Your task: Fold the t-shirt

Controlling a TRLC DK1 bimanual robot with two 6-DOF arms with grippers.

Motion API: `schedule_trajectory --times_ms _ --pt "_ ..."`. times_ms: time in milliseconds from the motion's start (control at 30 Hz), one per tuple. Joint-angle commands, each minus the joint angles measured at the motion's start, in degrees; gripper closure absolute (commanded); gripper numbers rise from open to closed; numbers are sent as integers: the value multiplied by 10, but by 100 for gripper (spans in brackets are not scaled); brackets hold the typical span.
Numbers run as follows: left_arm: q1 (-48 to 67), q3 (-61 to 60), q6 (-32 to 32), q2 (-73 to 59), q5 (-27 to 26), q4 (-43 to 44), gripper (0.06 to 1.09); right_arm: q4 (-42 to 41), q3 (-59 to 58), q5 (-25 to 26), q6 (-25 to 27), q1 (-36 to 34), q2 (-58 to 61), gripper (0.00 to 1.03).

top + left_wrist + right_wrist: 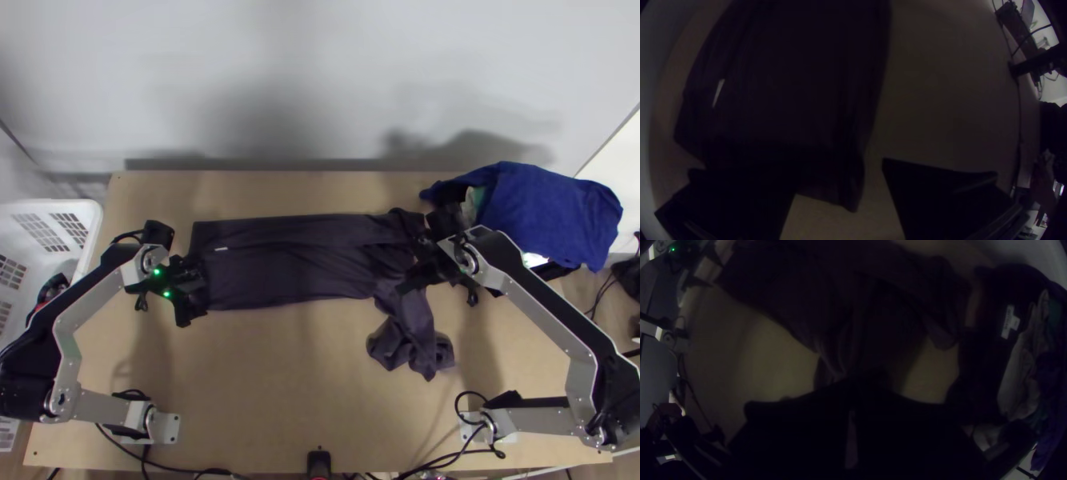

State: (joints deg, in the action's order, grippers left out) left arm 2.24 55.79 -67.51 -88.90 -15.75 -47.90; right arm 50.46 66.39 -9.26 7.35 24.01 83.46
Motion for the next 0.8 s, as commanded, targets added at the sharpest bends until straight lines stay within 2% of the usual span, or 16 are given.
schedule_trajectory --times_ms 0,267,400,467,767 --pt "8 -9 1 -20 16 43 31 0 3 0 0 1 -1 100" --pt "19 -43 0 -22 21 65 36 0 3 -1 0 0 -1 100" --pt "18 -47 -4 -22 22 68 70 0 3 0 0 -1 -1 100" --pt "17 -48 -6 -22 22 68 80 0 3 0 0 0 -1 100" --pt "14 -46 -12 -41 22 61 88 0 3 0 0 -1 1 100"
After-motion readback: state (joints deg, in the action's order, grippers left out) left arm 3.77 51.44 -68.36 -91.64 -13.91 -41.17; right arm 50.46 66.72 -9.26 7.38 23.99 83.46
